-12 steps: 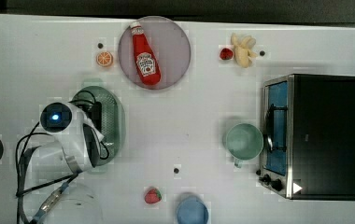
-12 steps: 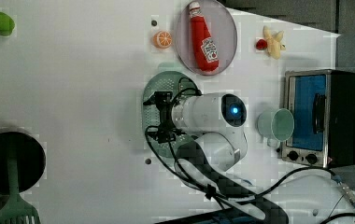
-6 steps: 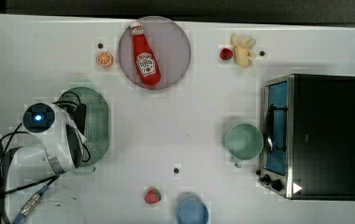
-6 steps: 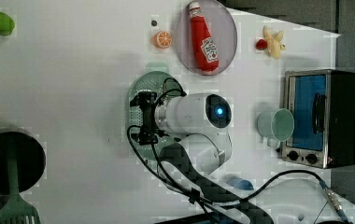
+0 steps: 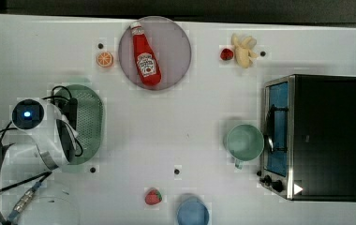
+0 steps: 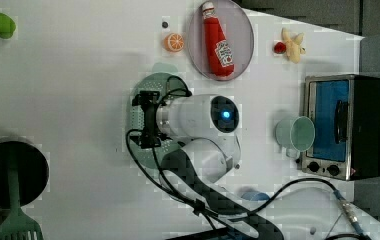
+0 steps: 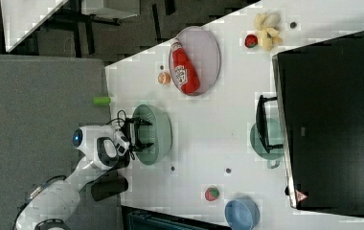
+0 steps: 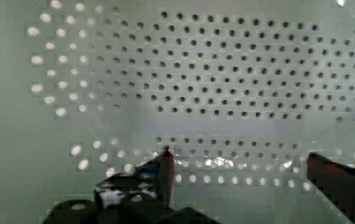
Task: Drag strainer right to left.
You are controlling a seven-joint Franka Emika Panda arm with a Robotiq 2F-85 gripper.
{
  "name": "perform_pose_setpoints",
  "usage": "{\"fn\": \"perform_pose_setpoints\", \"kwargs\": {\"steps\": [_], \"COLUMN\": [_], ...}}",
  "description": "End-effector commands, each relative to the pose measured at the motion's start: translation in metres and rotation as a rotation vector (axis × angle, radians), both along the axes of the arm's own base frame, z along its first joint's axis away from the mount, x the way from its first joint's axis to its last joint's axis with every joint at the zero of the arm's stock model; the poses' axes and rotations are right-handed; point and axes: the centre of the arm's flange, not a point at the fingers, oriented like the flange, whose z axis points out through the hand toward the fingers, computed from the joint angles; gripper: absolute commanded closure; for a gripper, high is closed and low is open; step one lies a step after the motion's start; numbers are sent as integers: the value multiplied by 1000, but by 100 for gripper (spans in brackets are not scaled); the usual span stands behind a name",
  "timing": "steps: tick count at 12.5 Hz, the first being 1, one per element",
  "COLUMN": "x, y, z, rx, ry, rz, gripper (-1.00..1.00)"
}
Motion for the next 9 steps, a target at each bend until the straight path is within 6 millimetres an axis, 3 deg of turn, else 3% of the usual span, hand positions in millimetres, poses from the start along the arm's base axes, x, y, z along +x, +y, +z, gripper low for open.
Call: {"fn": "perform_pose_setpoints", "kwargs": {"steps": [1, 3, 5, 7, 9], "x": [-25, -24, -17, -11, 5], "y": [41, 42, 38, 29, 4], "z": [3, 6, 24, 61, 117], "rx": [25, 24, 26, 19, 10], "ry": [19, 10, -9, -10, -26], "rz": [-27, -24, -7, 85, 211], "gripper": [-100, -100, -100, -100, -100]}}
